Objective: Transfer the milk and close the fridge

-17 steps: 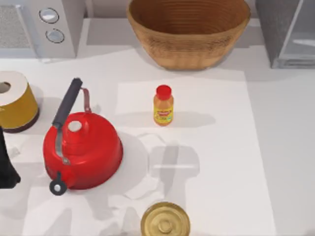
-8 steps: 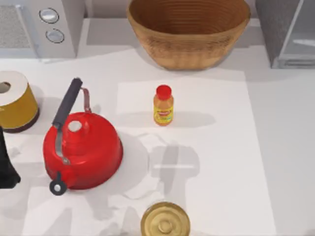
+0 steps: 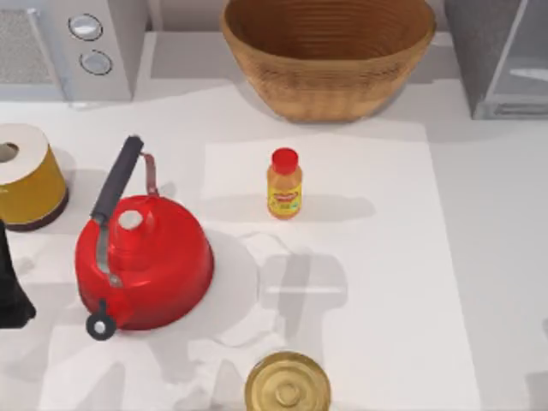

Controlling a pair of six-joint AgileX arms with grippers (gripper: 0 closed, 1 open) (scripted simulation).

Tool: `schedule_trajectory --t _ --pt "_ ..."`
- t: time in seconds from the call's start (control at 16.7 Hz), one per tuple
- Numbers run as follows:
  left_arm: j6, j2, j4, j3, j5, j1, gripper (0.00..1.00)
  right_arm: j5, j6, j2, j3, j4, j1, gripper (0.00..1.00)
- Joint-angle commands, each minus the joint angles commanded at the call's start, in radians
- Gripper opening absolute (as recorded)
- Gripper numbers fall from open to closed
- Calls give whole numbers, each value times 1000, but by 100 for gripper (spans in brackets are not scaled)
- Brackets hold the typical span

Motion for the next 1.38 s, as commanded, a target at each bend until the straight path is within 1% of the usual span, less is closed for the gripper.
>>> schedule_trajectory --t 0.18,0.42,0.54,0.66,0.84,0.96,1.08,1.38 --pt "0 0 0 0 0 0 100 -131 -343 347 116 2 -298 100" --pt "0 0 0 0 0 0 100 -317 -803 795 271 55 -679 100" --pt "0 0 0 0 0 0 100 -412 -987 985 334 91 -843 100" --pt "0 0 0 0 0 0 100 -505 -1131 1138 384 123 -979 100" --pt "0 0 0 0 0 0 100 -624 -1277 1293 427 160 -1132 100" --pt "0 0 0 0 0 0 100 -673 -1331 1346 439 172 -1188 100" --pt "0 0 0 0 0 0 100 -688 -1348 1361 441 176 -1205 100" --pt "0 0 0 0 0 0 100 -686 -1345 1358 438 176 -1200 100"
